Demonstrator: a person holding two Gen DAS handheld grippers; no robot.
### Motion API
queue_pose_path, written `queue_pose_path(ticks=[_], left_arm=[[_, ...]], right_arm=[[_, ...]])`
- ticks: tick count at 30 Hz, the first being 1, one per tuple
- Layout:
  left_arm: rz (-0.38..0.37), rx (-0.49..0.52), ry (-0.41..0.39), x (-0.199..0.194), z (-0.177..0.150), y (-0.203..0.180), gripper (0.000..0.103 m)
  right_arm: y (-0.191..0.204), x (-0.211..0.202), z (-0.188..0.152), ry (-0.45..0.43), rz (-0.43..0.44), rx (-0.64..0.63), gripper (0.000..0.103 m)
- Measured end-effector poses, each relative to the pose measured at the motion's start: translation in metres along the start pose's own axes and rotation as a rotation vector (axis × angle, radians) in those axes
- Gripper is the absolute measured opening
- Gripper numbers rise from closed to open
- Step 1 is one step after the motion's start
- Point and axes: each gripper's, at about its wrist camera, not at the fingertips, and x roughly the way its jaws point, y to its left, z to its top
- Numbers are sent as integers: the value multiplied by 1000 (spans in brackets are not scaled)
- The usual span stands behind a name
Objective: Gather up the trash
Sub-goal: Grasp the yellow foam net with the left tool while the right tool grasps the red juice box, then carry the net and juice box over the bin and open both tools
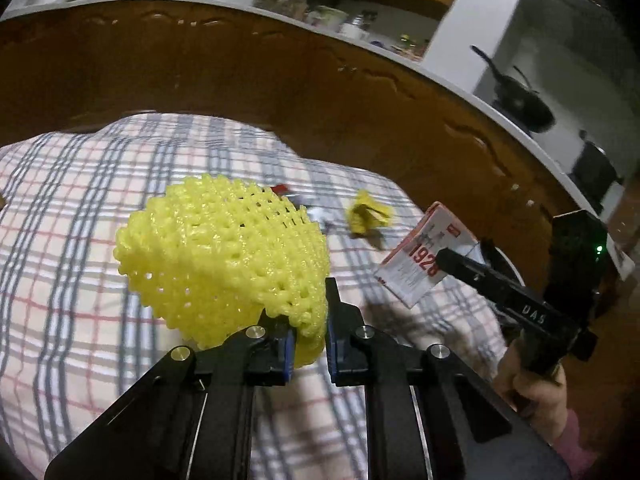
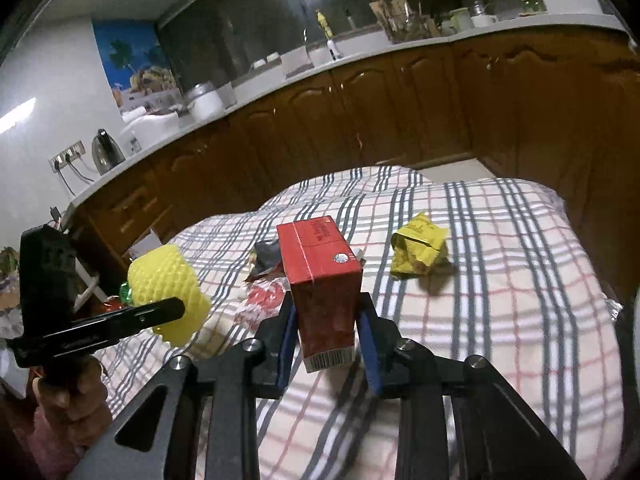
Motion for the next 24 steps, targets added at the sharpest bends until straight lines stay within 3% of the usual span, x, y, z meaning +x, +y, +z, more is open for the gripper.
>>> queue_pose_path(ticks=[16, 24], left_arm=[[-184, 173, 109, 47, -10, -109, 10], [-238, 250, 137, 66, -10, -157, 10]], right_arm=[[-63, -103, -24, -102, -198, 140, 29], [-97, -145, -37, -160, -288, 220, 29]])
